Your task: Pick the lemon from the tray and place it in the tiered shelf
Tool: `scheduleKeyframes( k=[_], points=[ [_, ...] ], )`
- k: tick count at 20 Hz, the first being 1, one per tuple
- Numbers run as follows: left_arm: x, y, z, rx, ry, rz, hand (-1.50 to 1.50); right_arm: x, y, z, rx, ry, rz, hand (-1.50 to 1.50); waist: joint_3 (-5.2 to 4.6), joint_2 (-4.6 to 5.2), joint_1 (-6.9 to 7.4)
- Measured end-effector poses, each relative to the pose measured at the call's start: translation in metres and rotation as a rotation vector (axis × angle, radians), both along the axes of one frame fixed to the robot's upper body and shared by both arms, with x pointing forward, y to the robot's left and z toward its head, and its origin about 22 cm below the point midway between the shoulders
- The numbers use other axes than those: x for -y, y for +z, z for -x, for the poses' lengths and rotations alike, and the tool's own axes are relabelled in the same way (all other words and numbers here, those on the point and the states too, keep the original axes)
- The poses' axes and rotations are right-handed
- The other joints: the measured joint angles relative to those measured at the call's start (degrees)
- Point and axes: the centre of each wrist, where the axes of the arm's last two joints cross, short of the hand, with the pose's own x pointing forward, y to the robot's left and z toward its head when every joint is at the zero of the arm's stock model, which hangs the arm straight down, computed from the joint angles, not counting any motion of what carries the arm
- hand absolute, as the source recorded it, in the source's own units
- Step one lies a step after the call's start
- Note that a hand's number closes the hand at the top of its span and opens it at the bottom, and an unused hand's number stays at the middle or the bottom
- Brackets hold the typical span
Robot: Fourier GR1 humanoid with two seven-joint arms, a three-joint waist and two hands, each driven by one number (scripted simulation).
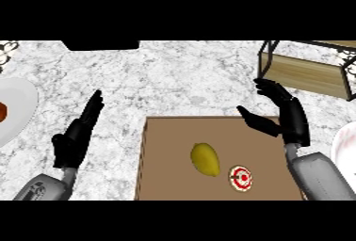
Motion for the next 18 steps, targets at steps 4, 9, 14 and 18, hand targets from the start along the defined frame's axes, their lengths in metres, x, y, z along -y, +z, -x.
scheduleKeyframes(
  k=[4, 9, 14, 18],
  points=[
    [0.005, 0.005, -0.011, 0.010, -0.027, 0.000, 0.00, 0.005, -0.026, 0.021, 0.103, -0.113, -0.064, -1.50, 0.04, 0.09, 0.75],
    [0.015, 0.001, -0.013, 0.015, -0.049, -0.001, 0.00, 0.020, -0.014, 0.035, 0.135, 0.006, -0.135, -1.50, 0.00, 0.01, 1.33],
    [0.018, 0.000, -0.015, 0.012, -0.060, 0.000, 0.00, 0.020, 0.017, 0.040, 0.046, 0.177, -0.002, -1.50, -0.08, -0.08, 1.59],
    [0.017, 0.003, -0.015, 0.011, -0.062, -0.003, 0.00, 0.011, 0.056, 0.040, -0.013, 0.255, 0.106, -1.50, -0.10, -0.15, 1.81]
  ],
)
